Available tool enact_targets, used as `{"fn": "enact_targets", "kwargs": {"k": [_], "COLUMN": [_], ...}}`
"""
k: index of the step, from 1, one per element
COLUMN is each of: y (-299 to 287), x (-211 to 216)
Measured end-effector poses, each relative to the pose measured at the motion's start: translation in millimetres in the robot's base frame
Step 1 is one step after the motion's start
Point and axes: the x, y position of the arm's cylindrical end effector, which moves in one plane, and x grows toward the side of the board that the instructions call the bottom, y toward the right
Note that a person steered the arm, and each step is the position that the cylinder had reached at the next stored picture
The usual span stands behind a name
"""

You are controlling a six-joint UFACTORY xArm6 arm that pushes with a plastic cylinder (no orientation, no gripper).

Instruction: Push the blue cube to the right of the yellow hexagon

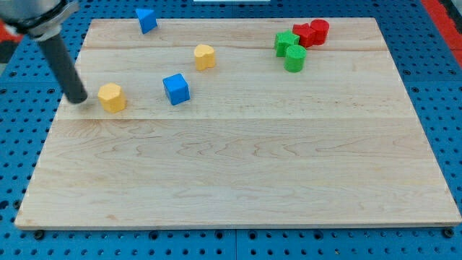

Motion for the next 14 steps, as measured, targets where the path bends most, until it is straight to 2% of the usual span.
{"fn": "enact_targets", "kwargs": {"k": [1, 2, 3, 4, 5, 6, 7, 8, 9, 10, 11, 12, 13, 14], "y": [10.3, 87.6, 113.2, 155.4, 193.4, 200.4, 250.2, 207.2, 142.0, 98.4, 125.9, 186.5, 230.8, 220.6], "x": [-32.5, -2.5, -2.9, 12.8, 47.9, 83.1, 108.5, 115.5, 82.8, 78.0, 77.0, 54.5, -8.4, -80.2]}}
